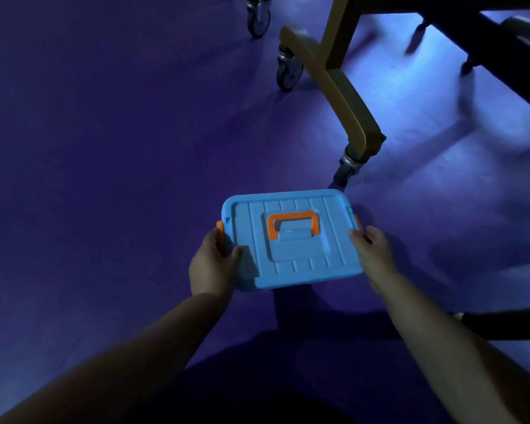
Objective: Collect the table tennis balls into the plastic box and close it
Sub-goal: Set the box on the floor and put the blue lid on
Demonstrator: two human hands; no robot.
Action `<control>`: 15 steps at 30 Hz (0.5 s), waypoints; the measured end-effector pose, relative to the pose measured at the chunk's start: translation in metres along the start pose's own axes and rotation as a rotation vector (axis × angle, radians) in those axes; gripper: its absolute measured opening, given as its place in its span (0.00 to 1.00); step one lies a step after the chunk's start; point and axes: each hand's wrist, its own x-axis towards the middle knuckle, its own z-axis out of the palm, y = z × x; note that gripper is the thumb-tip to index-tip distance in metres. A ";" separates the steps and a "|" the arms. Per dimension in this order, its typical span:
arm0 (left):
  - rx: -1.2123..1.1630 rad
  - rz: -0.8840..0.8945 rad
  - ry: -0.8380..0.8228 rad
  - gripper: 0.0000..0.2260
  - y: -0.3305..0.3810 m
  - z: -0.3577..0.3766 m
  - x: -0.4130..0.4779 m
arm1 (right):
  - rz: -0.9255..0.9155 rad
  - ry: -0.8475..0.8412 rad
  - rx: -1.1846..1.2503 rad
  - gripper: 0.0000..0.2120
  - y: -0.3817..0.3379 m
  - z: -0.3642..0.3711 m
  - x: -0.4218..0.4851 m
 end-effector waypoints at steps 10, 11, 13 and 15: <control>-0.002 0.057 0.075 0.23 -0.002 0.011 -0.001 | -0.134 0.057 -0.200 0.08 0.002 -0.002 0.010; 0.025 0.069 0.076 0.22 -0.001 0.011 -0.001 | -0.146 0.061 -0.232 0.09 0.002 -0.002 0.010; 0.047 0.081 0.085 0.21 -0.001 0.010 0.000 | -0.161 0.080 -0.269 0.15 0.001 -0.001 0.009; 0.059 0.093 0.077 0.21 -0.001 0.009 0.001 | -0.204 0.097 -0.316 0.16 0.000 -0.002 0.009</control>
